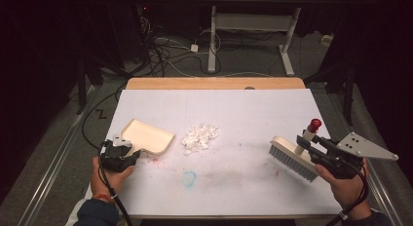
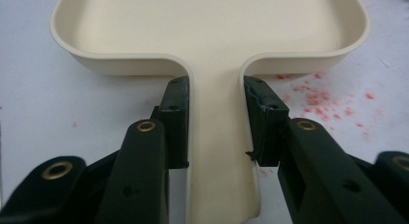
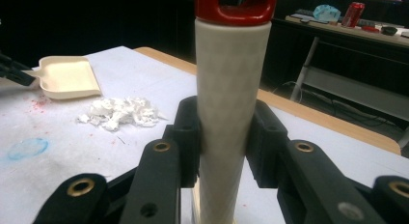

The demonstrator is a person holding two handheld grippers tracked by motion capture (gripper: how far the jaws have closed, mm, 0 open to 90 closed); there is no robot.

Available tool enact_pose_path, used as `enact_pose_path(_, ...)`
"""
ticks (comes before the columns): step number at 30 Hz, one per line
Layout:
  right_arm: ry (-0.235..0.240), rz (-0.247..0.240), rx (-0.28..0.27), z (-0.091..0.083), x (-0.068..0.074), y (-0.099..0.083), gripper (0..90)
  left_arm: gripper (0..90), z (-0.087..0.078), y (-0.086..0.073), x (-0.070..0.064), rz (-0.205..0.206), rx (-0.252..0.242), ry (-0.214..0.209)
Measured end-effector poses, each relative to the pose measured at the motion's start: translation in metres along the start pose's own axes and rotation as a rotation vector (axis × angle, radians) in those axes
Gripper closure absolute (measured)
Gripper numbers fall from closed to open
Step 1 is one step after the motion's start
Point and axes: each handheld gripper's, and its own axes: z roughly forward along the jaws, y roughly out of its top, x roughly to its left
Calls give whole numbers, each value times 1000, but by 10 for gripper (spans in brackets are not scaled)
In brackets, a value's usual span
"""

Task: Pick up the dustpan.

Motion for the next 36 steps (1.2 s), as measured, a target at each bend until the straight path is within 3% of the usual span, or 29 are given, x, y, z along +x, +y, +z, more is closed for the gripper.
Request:
enact_pose_path(6,2,0,6,1,0,0,704,638,-15,-2,-6,41,10,-29)
enact_pose_path(10,2,-4,9,4,3,0,704,638,-21,-5,-11,75,33,-25)
enact_pose_path(18,11,-17,20,7,4,-1,704,638,-31,-11,-12,96,47,-43)
enact_pose_path(24,0,-8,32,6,2,-1,704,638,-35,-18,-19,135,65,-68)
enact_pose_path(36,-7,17,29,10,-4,-3,705,638,-39,-30,-24,141,58,-90)
